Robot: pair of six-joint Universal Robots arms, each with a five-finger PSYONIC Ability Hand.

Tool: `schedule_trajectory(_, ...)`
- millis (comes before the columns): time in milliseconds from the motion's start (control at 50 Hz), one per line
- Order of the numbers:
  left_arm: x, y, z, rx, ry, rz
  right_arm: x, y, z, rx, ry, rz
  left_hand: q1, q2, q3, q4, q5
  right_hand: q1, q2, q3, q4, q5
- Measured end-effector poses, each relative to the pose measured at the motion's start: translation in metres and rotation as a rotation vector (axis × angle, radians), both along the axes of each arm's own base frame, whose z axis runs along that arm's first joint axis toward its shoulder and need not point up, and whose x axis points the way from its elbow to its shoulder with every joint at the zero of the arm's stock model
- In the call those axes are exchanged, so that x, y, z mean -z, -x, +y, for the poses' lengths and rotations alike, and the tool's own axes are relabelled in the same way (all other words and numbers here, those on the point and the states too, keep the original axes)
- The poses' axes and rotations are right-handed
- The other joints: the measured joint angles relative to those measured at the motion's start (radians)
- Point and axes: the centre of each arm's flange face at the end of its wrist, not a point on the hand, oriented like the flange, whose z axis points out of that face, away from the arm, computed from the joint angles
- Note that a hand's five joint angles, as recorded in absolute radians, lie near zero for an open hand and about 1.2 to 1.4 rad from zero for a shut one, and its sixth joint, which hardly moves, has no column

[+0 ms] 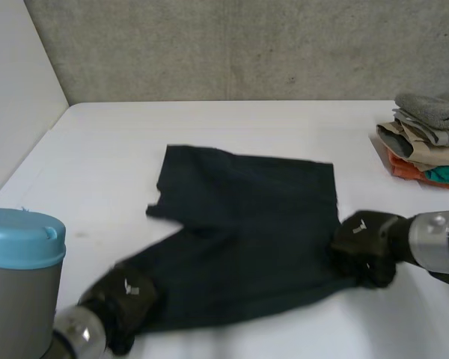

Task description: Fold the laundry.

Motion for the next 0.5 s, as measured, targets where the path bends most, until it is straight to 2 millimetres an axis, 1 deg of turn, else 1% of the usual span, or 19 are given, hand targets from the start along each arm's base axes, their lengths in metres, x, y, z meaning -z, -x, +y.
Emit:
schedule_trajectory(20, -0.003, -0.002, 0.006, 0.008, -0.05, -0.012, -0.003, 0.003, 0.003, -0.032, -0.03, 0.028, 0.0, 0.0, 0.0, 0.0, 0.0, 0.0, 0.0, 0.0, 0.0, 0.0)
schedule_trajectory(80, -0.005, -0.002, 0.011, 0.013, -0.092, -0.021, -0.005, 0.004, 0.004, -0.046, -0.043, 0.04, 0.0, 0.0, 0.0, 0.0, 0.0, 0.0, 0.0, 0.0, 0.0, 0.0)
schedule_trajectory(100, -0.009, -0.001, 0.012, 0.013, -0.135, -0.026, -0.007, 0.005, 0.004, -0.065, -0.073, 0.057, 0.0, 0.0, 0.001, 0.0, 0.0, 0.0, 0.0, 0.0, 0.0, 0.0)
schedule_trajectory(120, -0.011, 0.0, 0.01, 0.008, -0.137, -0.023, -0.007, 0.005, 0.003, -0.062, -0.076, 0.056, 0.0, 0.0, 0.002, 0.0, 0.0, 0.0, 0.0, 0.0, 0.0, 0.0)
schedule_trajectory(200, -0.015, 0.01, -0.015, -0.028, -0.062, 0.012, -0.006, 0.002, -0.01, -0.008, -0.045, 0.021, 0.0, 0.0, 0.002, 0.0, 0.0, 0.0, 0.0, 0.0, 0.0, 0.012)
schedule_trajectory(240, -0.018, 0.019, -0.036, -0.049, 0.023, 0.052, -0.005, -0.001, -0.02, 0.032, -0.005, -0.012, 0.0, 0.0, 0.002, 0.0, 0.0, 0.0, 0.0, 0.0, 0.0, 0.02)
schedule_trajectory(260, -0.018, 0.023, -0.043, -0.055, 0.051, 0.066, -0.004, -0.002, -0.023, 0.047, 0.01, -0.025, 0.0, 0.0, 0.002, 0.0, 0.002, 0.0, 0.0, 0.0, 0.0, 0.021)
schedule_trajectory(320, -0.02, 0.042, -0.08, -0.075, 0.2, 0.149, -0.002, -0.009, -0.041, 0.112, 0.09, -0.092, 0.0, 0.0, 0.002, 0.0, 0.008, 0.0, 0.0, 0.0, 0.0, 0.024)
schedule_trajectory(340, -0.021, 0.047, -0.089, -0.078, 0.236, 0.169, 0.0, -0.011, -0.046, 0.131, 0.113, -0.112, 0.0, 0.0, 0.002, 0.0, 0.008, 0.0, 0.0, 0.0, 0.0, 0.024)
schedule_trajectory(360, -0.021, 0.055, -0.105, -0.082, 0.301, 0.207, 0.002, -0.014, -0.054, 0.157, 0.149, -0.142, 0.0, 0.0, 0.002, 0.0, 0.008, 0.0, 0.0, 0.0, 0.0, 0.024)
schedule_trajectory(400, -0.022, 0.067, -0.127, -0.084, 0.389, 0.255, 0.005, -0.019, -0.067, 0.193, 0.212, -0.188, 0.0, 0.0, 0.002, 0.0, 0.008, 0.0, 0.0, 0.0, 0.0, 0.024)
schedule_trajectory(420, -0.023, 0.076, -0.145, -0.083, 0.462, 0.292, 0.009, -0.023, -0.078, 0.217, 0.265, -0.223, 0.0, 0.0, 0.002, 0.0, 0.008, 0.0, 0.0, 0.0, 0.0, 0.024)
schedule_trajectory(460, -0.025, 0.088, -0.171, -0.08, 0.563, 0.338, 0.014, -0.029, -0.092, 0.243, 0.347, -0.265, 0.0, 0.0, 0.002, 0.0, 0.008, 0.0, 0.0, 0.0, 0.0, 0.024)
schedule_trajectory(480, -0.026, 0.092, -0.179, -0.079, 0.599, 0.352, 0.017, -0.032, -0.099, 0.252, 0.386, -0.281, 0.0, 0.0, 0.002, 0.0, 0.008, 0.0, 0.0, 0.0, 0.0, 0.024)
schedule_trajectory(500, -0.026, 0.099, -0.194, -0.077, 0.652, 0.37, 0.02, -0.036, -0.108, 0.262, 0.445, -0.303, 0.0, 0.001, 0.002, 0.0, 0.008, 0.0, 0.0, 0.0, 0.0, 0.024)
